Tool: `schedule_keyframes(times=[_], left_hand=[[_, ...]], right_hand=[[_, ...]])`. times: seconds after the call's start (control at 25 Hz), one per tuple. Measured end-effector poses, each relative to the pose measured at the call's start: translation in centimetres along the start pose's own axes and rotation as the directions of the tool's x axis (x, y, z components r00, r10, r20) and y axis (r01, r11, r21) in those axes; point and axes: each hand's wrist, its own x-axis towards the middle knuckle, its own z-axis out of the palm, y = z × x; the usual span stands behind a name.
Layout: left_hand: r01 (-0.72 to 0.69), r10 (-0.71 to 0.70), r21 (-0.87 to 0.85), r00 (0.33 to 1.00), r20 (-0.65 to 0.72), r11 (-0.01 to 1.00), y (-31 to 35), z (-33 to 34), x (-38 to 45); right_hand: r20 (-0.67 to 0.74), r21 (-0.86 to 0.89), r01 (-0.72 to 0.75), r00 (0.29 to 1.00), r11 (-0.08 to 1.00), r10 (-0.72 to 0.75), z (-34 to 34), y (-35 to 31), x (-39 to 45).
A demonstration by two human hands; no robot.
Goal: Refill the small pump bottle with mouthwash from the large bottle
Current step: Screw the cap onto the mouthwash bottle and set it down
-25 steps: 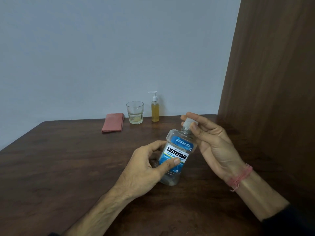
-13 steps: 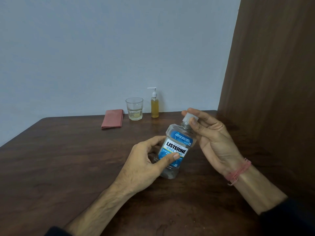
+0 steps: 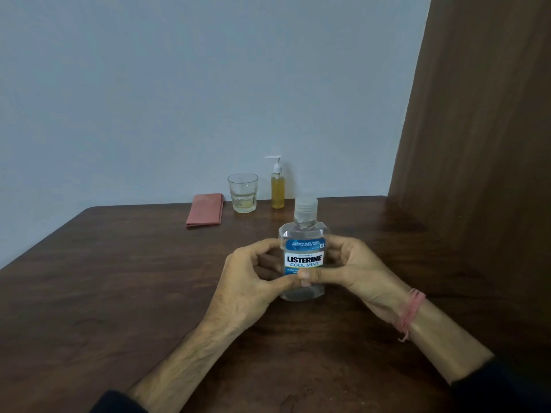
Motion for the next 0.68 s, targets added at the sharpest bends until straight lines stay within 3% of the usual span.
schedule_keyframes(times=[0.24, 0.44, 0.68], left_hand=[[0.153, -0.146, 0.126, 0.987, -0.063, 0.98, 0.3, 0.4, 0.1], [0.18, -0.152, 0.254, 0.98, -0.125, 0.95, 1.0, 3.5, 4.3], [0.271, -0.232, 0.252, 0.957, -0.172, 0.929, 0.5, 7.9, 13.4]], right_hand=[[-0.048, -0.069, -0.158, 0.987, 0.985, 0.155, -2.1, 1.0, 0.5], [-0.226, 0.019, -0.249, 0.942, 0.968, 0.247, -4.2, 1.9, 2.6], [-0.426, 0.02, -0.326, 0.853, 0.945, 0.303, -8.0, 2.0, 10.2]])
